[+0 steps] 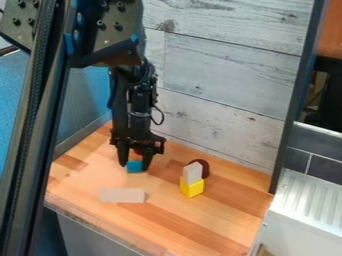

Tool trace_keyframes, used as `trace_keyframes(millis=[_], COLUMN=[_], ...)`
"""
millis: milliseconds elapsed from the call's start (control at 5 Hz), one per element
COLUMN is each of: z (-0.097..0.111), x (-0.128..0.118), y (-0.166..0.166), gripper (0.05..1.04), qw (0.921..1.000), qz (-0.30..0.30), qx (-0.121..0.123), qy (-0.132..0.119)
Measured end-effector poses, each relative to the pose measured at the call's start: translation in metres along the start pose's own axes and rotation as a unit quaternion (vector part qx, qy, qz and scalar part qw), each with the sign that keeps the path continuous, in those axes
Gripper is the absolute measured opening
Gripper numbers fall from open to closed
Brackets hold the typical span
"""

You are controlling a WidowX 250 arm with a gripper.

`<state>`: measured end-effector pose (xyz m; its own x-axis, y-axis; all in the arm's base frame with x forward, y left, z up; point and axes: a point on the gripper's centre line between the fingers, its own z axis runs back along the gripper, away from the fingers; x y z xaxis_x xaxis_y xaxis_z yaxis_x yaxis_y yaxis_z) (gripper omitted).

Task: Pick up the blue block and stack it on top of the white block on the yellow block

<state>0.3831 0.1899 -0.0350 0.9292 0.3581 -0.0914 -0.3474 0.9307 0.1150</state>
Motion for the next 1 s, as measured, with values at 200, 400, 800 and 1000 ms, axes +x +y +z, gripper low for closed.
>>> trace_keyframes(millis=[200,400,800,1000], z=[-0.002,0.004,0.071,0.078], x=[0.0,0.0,-0.002,-0.011], y=[-0.002,-0.01,-0.043,-0.058], gripper=[0.534,0.534,0.533,0.533], qw=[0.9999,0.9988,0.9913,0.9912], qz=[-0.015,-0.037,-0.073,-0.087], qx=[0.0,-0.019,-0.072,-0.078], qy=[-0.008,-0.027,-0.084,-0.063])
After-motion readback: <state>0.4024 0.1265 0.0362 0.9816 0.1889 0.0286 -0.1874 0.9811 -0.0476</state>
